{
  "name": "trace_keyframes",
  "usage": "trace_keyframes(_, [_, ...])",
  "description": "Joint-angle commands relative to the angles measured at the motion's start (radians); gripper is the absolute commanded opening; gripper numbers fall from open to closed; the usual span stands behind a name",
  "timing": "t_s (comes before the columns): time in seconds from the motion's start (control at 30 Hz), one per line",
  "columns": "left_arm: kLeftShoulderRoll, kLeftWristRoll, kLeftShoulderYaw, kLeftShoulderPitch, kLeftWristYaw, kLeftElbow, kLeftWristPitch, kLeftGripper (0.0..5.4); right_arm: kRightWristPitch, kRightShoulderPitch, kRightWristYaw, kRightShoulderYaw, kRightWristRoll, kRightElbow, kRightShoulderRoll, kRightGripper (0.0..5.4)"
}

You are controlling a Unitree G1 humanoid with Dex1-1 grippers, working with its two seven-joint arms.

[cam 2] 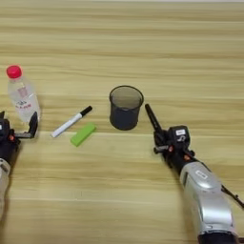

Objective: Move the objects on the table

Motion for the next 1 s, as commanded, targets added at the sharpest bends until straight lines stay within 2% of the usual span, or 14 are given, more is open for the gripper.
trace_keyframes(0.03, [-0.003,-0.002,-0.001,0.004,0.004,0.007,-0.002,5.4,0.032,0.016,-0.004,0.022,-0.01,0.0,0.014,1.18])
trace_keyframes(0.2, [-0.003,-0.002,-0.001,0.004,0.005,0.007,-0.002,5.4,0.034,0.015,-0.003,0.024,-0.008,0.003,0.013,1.18])
trace_keyframes(0.23, [-0.003,-0.003,-0.001,0.004,0.005,0.007,-0.002,5.4,0.033,0.015,-0.006,0.022,-0.009,0.004,0.012,1.47])
trace_keyframes(0.43, [-0.002,-0.003,0.0,0.003,0.005,0.011,-0.004,5.4,-0.007,0.011,-0.028,0.003,-0.019,-0.01,0.008,2.17])
trace_keyframes(0.67, [-0.001,-0.003,0.001,0.0,0.004,0.017,-0.004,5.4,-0.045,0.032,-0.026,0.002,-0.03,-0.102,0.002,3.04])
trace_keyframes(1.0, [-0.002,-0.004,-0.004,-0.001,-0.006,0.019,-0.01,5.4,-0.046,0.049,-0.016,0.012,-0.035,-0.14,0.0,4.22])
